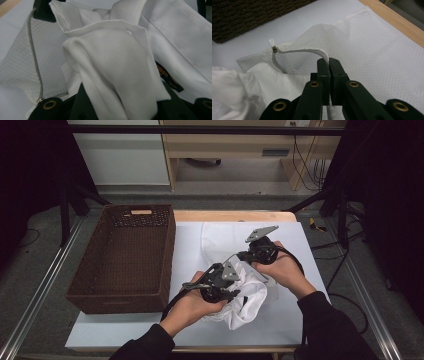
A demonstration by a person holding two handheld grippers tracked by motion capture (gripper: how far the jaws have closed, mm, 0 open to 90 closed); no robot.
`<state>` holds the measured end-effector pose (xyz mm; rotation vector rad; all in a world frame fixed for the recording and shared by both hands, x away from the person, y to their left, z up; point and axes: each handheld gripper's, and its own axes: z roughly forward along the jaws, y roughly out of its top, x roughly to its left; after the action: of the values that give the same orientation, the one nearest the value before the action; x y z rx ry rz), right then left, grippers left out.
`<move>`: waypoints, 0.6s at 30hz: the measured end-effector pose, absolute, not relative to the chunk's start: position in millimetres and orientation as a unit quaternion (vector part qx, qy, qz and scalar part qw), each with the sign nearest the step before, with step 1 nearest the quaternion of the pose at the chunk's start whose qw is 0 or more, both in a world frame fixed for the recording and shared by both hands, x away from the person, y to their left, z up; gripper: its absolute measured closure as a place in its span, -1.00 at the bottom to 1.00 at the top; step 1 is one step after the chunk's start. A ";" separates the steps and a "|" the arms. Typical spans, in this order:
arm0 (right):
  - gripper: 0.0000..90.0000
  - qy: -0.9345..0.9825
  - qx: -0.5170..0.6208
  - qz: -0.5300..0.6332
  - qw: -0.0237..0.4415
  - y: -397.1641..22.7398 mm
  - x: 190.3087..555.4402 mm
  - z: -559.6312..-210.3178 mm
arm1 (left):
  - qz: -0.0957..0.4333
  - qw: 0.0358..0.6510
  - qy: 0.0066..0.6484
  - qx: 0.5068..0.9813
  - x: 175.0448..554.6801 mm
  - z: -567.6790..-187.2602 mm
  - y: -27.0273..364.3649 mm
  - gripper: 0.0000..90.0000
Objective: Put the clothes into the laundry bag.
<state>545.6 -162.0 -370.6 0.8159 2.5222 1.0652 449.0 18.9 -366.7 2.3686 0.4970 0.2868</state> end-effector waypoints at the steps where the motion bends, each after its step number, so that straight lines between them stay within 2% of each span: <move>1: 0.97 0.873 0.283 0.370 0.141 -161.2 545.2 -370.8 | 0.104 0.340 0.194 0.914 449.2 -371.7 18.9 0.58; 8: 0.96 0.876 0.278 0.367 0.140 -158.5 543.4 -370.7 | 0.100 0.330 0.189 0.919 445.6 -380.7 18.0 0.58; 13: 0.97 0.877 0.276 0.368 0.139 -158.2 542.2 -369.1 | 0.116 0.355 0.168 0.912 438.4 -367.2 13.4 0.58; 18: 0.96 0.876 0.276 0.370 0.140 -159.2 541.6 -367.5 | 0.130 0.349 0.164 0.914 445.2 -374.7 9.4 0.58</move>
<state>541.6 -159.2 -367.5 0.7970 2.5310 1.0674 445.2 9.4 -374.7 2.3681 0.4243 0.3376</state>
